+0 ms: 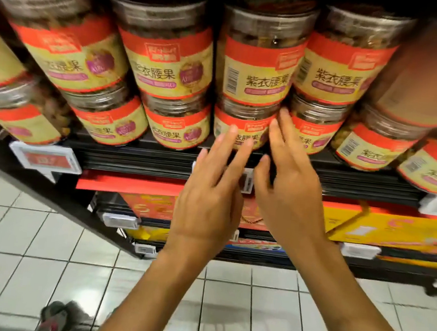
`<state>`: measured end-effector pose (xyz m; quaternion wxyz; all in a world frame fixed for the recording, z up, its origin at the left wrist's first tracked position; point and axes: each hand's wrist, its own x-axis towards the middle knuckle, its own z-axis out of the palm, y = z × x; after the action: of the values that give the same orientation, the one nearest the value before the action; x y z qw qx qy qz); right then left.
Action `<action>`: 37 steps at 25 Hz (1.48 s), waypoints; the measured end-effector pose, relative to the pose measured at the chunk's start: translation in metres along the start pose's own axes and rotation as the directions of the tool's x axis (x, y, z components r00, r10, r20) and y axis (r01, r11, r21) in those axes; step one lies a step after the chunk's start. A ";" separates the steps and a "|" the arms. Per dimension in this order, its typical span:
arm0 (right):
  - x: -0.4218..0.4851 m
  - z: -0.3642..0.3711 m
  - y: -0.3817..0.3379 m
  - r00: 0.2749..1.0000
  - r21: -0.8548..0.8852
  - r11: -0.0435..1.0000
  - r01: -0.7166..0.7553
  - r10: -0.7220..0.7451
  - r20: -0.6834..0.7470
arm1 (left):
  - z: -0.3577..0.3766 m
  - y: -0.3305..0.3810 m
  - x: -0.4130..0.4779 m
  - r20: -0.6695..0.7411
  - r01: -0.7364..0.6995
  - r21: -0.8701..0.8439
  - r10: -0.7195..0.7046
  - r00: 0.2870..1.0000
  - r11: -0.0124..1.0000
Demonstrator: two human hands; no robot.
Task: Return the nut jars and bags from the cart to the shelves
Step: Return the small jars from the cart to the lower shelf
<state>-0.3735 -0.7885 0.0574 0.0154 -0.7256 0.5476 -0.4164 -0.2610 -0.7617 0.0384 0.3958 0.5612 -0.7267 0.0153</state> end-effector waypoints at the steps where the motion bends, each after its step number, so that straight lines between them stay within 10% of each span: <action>1: -0.003 -0.001 -0.006 0.998 0.005 0.999 0.050 -0.050 -0.039 | -0.007 -0.007 -0.005 -0.049 0.014 -0.007 -0.015 0.999 1.000; 5: -0.016 0.015 -0.041 0.957 0.088 0.963 0.255 -0.264 0.121 | -0.039 -0.043 -0.025 -0.187 0.196 -0.006 -0.194 0.963 0.981; 13: -0.010 0.043 -0.058 0.963 0.136 0.983 0.125 -0.153 0.221 | -0.040 -0.062 -0.008 -0.004 0.271 -0.021 -0.271 0.963 0.962; 23: -0.027 -0.071 0.050 0.983 -0.066 0.987 -0.147 0.138 -0.118 | 0.000 0.043 -0.010 0.040 0.049 -0.099 -0.045 0.998 0.994; 37: -0.023 -0.057 0.082 0.994 -0.097 0.990 -0.102 0.100 -0.033 | 0.034 0.042 0.000 -0.003 0.209 0.064 -0.210 0.978 0.976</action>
<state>-0.4742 -0.7777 0.0421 -0.0070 -0.6909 0.6036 -0.3980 -0.3152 -0.7616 0.0325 0.3757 0.6472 -0.6634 -0.0041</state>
